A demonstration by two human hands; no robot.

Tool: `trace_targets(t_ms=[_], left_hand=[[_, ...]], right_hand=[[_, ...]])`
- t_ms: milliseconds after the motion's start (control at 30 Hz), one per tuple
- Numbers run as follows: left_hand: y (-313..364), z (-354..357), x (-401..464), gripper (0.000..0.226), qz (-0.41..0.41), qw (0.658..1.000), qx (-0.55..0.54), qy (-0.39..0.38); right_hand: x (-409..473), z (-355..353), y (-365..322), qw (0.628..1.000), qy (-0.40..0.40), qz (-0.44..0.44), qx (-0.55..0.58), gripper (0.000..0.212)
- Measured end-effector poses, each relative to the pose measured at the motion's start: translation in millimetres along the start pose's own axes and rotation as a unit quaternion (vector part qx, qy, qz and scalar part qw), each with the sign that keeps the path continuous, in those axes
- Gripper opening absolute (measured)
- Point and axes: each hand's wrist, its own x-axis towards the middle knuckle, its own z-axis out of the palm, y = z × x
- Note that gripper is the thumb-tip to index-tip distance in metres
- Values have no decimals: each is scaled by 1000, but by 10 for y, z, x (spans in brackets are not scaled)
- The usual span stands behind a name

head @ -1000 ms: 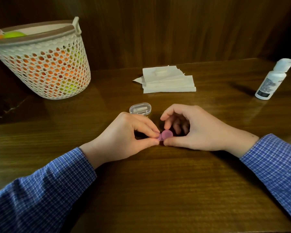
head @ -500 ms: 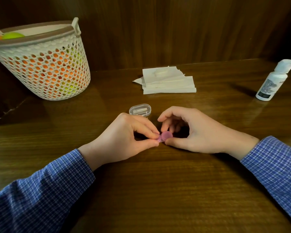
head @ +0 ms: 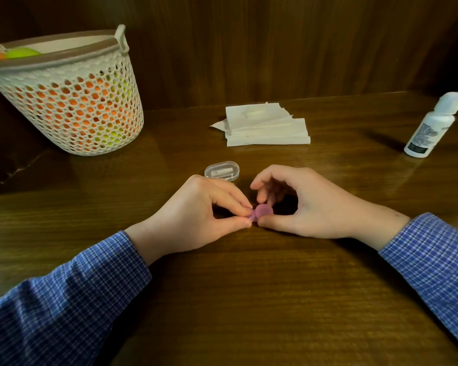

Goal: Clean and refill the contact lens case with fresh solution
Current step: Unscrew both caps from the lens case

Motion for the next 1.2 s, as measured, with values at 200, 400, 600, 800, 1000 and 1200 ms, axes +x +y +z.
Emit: trace_targets(t_ms=[200,400,600,800,1000,1200], left_hand=[[3,-5,5,17,-2,1000,-2,-5],[3,-8,5,16,-1,1000,-5,-2],[21,-13,8,16,0,1000,-1,-6],[6,-10,-5,15,-5,1000,-2,-5],[-1,-5,3,15,-7,1000,-4,-3],[-6,-1,1,16,-6,1000,-5,-2]], right_hand=[[25,-2,-1,1000,4,13,-18,53],[11,-35,11,1000,-24,-7,17,48],[16,5,29,1000,16,15,-19,55],[-9,-48,37,999,-27,-10,21,50],[3,-5,48,1000,0,-1,-7,50],[8,-17,92,999,-18,-7,37,43]])
